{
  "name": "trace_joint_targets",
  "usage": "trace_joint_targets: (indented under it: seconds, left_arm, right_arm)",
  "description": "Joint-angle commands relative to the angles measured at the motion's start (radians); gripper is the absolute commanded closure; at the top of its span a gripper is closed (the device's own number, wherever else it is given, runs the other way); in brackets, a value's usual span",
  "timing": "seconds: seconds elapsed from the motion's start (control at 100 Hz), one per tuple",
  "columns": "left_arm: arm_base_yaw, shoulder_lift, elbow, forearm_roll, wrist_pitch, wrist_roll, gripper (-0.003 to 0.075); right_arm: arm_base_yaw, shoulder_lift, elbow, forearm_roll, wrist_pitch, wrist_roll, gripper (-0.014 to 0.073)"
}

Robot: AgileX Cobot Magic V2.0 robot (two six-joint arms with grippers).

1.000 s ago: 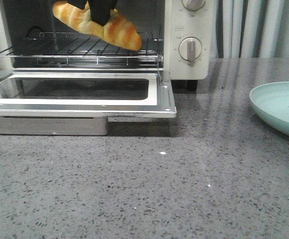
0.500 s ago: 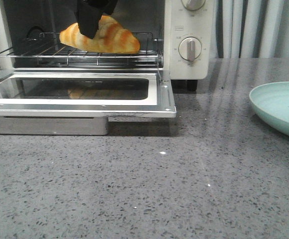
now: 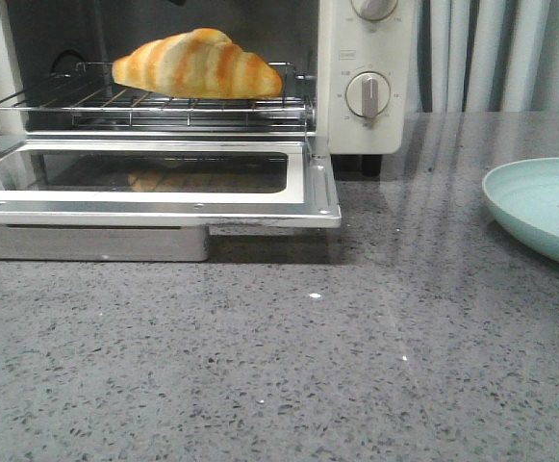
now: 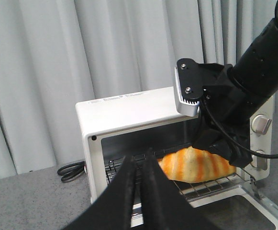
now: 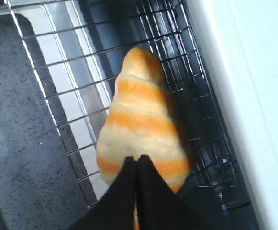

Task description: Put bread in oven

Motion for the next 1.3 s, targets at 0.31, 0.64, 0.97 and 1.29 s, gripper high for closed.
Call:
trace_joint_targets:
  seconds: [0.31,0.64,0.97,1.29]
  left_arm:
    - [0.003,-0.084,-0.035,0.012,-0.073,-0.007,0.0740]
    - [0.003,-0.115,-0.035,0.014,-0.059,-0.007,0.0740]
    - [0.003,-0.115,-0.035,0.033,-0.059,-0.007,0.0740]
    - [0.003,-0.115,-0.035,0.034,-0.078,-0.007,0.0740]
  right_arm:
    - [0.013,-0.087,-0.047,0.098,0.092,0.045,0.0657]
    - [0.049,-0.234,-0.047,0.099,0.079,0.093,0.0657]
    - [0.049,-0.413,-0.047,-0.014,0.081,0.104,0.0637]
    - [0.049,-0.598,0.023,-0.192,0.077,0.152,0.0637]
